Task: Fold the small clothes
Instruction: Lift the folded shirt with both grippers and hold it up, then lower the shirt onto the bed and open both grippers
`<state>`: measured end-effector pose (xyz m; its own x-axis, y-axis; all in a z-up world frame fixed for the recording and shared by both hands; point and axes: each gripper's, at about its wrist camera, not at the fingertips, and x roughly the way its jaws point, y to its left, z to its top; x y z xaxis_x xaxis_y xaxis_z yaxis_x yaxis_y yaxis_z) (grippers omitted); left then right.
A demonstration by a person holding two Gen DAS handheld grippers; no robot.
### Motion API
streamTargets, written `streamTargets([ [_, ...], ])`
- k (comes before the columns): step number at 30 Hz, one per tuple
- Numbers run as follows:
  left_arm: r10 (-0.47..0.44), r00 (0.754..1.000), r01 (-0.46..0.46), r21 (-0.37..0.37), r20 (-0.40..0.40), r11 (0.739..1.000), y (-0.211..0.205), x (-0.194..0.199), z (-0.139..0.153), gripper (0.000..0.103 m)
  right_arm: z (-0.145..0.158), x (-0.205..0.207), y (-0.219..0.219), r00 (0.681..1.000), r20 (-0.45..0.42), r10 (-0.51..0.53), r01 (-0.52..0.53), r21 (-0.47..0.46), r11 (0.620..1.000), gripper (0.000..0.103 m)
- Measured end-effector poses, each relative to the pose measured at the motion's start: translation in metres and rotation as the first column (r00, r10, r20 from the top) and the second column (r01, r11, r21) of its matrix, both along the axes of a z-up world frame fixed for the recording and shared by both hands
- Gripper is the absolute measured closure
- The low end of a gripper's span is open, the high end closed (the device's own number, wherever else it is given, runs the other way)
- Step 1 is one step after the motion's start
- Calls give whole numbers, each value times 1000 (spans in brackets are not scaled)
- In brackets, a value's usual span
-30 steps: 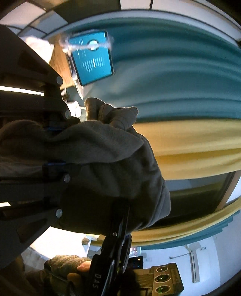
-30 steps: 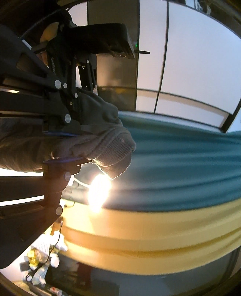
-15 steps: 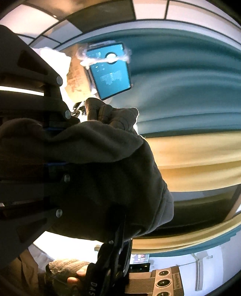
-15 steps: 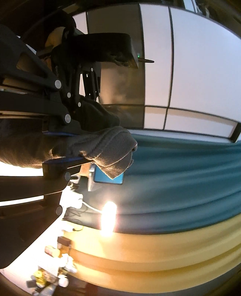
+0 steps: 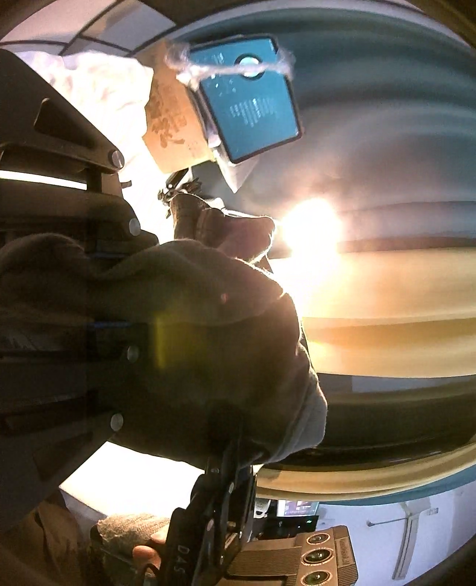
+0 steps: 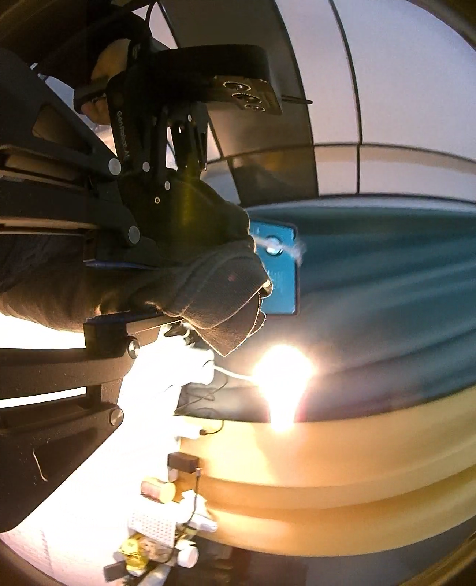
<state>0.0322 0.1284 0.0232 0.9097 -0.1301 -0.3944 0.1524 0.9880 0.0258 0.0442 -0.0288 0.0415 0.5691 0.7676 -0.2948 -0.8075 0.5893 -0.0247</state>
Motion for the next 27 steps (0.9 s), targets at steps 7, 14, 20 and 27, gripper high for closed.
streamTargets([
  [7, -15, 998, 14, -11, -60, 1000, 7, 25, -13, 82, -16, 34, 10, 997, -68, -21, 21, -11, 1000, 83],
  [14, 2, 992, -5, -23, -126, 1000, 16, 46, -31, 82, -35, 73, 30, 991, -131, -24, 19, -46, 999, 83],
  [20, 15, 980, -22, -35, -199, 999, 27, 69, -52, 82, -55, 108, 47, 979, -202, -24, 12, -63, 998, 83],
  [27, 32, 961, -45, -39, -275, 998, 41, 90, -76, 82, -82, 146, 66, 958, -286, -29, 4, -88, 996, 83],
])
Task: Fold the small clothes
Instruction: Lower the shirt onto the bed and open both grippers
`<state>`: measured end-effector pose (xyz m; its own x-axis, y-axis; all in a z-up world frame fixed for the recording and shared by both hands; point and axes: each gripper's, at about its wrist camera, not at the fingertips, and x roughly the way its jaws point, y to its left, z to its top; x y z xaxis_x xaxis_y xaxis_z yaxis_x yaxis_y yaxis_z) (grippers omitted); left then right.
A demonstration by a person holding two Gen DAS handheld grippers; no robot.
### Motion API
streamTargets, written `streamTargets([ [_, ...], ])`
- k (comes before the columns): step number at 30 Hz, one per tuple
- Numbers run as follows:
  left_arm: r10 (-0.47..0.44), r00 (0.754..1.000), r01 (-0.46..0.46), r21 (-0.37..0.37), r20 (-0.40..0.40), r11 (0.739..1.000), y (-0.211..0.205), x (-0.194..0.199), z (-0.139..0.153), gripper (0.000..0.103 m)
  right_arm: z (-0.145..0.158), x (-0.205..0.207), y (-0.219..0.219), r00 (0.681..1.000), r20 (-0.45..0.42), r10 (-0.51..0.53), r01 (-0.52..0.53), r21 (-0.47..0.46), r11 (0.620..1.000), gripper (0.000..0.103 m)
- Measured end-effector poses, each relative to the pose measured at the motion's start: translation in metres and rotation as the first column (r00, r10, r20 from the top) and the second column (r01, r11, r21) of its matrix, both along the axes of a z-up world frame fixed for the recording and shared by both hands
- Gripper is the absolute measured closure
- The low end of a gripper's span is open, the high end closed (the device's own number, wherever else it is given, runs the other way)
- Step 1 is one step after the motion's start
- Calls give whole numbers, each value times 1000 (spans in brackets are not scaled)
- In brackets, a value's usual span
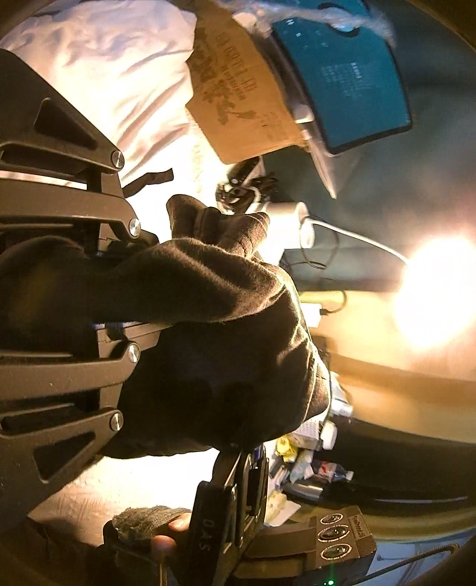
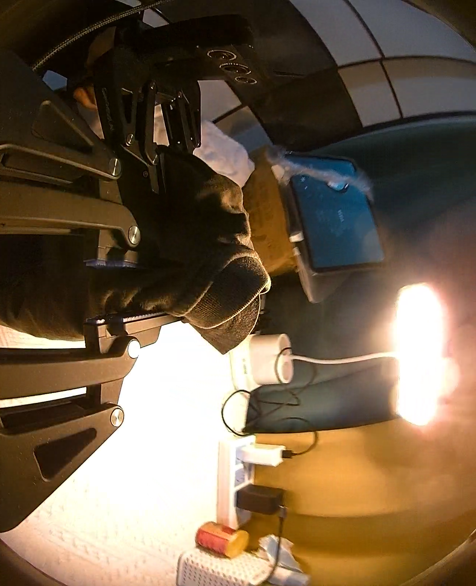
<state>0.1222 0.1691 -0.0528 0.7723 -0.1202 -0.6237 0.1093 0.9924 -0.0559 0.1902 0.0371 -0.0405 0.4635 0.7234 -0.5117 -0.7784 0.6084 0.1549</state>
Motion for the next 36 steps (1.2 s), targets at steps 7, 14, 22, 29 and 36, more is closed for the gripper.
streamTargets([
  [7, 16, 994, -16, -3, -107, 1000, 12, 29, -32, 81, -37, 39, 13, 994, -106, -12, 7, -52, 999, 83],
  [14, 60, 974, -70, -36, -218, 997, 26, 53, -56, 77, -78, 75, 15, 973, -222, -59, 41, -84, 996, 83],
  [22, 83, 964, -96, -37, -253, 995, 34, 70, -57, 75, -93, 107, 5, 948, -295, -123, 101, -88, 991, 75],
  [29, 121, 963, -117, 29, -243, 993, 48, 88, -58, 74, -94, 126, 6, 938, -324, -125, 110, -65, 992, 64],
  [36, 139, 961, -135, 30, -238, 990, 57, 98, -61, 74, -92, 120, 8, 949, -277, -152, 129, -100, 987, 59],
])
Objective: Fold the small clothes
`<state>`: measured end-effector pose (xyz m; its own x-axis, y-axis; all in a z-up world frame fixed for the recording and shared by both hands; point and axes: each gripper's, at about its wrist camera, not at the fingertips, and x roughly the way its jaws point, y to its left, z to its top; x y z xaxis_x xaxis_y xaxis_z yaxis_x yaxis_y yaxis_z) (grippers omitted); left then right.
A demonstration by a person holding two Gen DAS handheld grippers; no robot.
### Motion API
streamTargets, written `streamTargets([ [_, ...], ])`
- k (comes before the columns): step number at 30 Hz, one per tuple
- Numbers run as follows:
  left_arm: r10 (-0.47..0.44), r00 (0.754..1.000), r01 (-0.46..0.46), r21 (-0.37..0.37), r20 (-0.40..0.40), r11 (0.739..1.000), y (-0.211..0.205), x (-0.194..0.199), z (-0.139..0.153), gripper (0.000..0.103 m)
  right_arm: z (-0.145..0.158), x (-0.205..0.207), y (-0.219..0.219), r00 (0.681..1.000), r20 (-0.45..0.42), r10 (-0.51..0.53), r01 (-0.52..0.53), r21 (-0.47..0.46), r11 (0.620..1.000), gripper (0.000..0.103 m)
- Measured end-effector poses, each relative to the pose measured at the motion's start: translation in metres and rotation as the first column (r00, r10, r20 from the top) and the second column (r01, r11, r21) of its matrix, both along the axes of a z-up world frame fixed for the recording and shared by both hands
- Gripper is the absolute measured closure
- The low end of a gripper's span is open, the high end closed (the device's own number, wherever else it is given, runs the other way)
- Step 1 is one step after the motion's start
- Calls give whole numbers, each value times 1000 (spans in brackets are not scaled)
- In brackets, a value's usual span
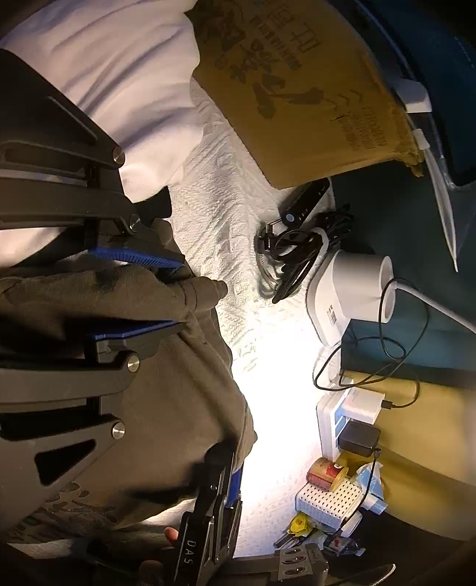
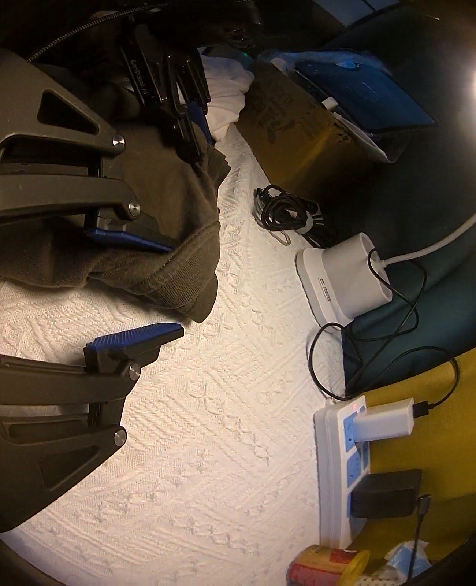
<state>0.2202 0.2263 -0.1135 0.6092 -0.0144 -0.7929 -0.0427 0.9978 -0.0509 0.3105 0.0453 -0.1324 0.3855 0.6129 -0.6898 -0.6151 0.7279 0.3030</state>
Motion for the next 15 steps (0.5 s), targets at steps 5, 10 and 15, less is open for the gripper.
streamTargets([
  [5, 21, 999, -20, -24, 40, 1000, 4, -18, 16, 74, 5, -7, -1, 998, 54, -28, 31, -55, 998, 49],
  [10, 7, 999, -5, -43, 43, 999, -1, -37, 27, 71, 13, -13, -5, 996, 79, -50, 55, -64, 996, 49],
  [15, -9, 1000, 11, -76, 29, 997, -12, -58, 24, 44, 20, -23, -9, 993, 97, -68, 75, -68, 995, 49],
])
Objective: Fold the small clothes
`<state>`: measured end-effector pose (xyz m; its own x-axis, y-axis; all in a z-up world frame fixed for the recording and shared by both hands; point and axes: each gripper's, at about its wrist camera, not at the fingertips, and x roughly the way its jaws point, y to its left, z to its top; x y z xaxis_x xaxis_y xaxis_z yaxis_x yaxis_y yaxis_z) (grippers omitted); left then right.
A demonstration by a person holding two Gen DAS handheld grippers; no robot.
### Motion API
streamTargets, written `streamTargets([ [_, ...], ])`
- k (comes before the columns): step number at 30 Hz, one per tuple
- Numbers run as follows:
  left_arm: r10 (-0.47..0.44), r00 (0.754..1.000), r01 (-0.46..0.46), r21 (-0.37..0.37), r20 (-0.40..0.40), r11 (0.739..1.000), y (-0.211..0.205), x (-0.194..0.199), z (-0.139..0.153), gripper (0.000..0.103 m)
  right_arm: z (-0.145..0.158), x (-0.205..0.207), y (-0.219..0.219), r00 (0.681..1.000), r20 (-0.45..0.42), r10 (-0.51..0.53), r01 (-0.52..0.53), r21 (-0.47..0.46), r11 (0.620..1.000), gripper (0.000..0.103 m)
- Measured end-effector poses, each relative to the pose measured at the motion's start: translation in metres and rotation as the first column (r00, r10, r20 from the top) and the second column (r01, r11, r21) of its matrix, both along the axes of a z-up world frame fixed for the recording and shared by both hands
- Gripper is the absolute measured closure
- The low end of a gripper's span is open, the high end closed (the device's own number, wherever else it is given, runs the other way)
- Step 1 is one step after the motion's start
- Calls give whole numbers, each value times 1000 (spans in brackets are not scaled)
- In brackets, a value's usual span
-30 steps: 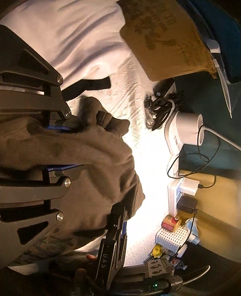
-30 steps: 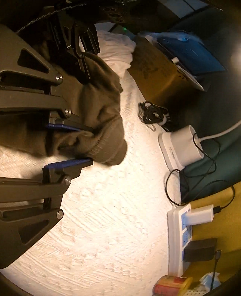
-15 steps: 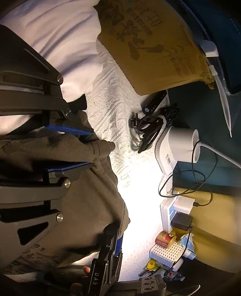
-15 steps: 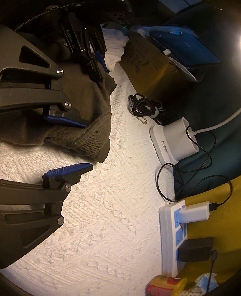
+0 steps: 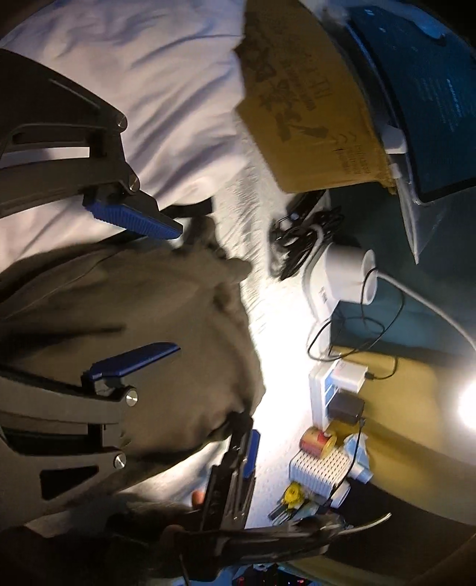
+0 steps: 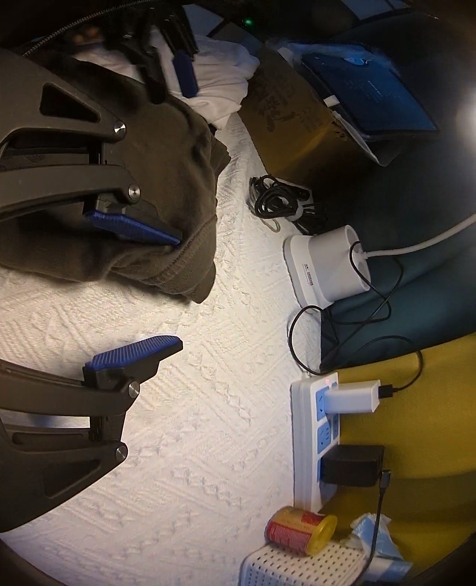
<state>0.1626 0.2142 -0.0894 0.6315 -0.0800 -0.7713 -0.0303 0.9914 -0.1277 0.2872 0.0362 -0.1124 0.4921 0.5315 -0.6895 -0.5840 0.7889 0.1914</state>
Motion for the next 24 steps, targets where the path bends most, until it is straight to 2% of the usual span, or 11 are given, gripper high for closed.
streamTargets([
  [5, -2, 999, 1, -14, -44, 1000, -8, -18, -8, 44, -2, -18, -2, 1000, -6, -1, 1, -18, 1000, 49],
  [11, 21, 997, -20, 9, -71, 1000, -13, -40, -27, 44, -14, -47, -6, 1000, -22, -8, 7, -52, 999, 49],
  [15, 32, 999, -31, 32, -34, 999, -13, -50, -27, 44, -25, -65, -13, 999, -34, -10, 8, -69, 998, 49],
  [24, 42, 999, -41, 67, -7, 997, -15, -58, -25, 44, -31, -108, -33, 999, -31, -25, 23, -56, 998, 49],
])
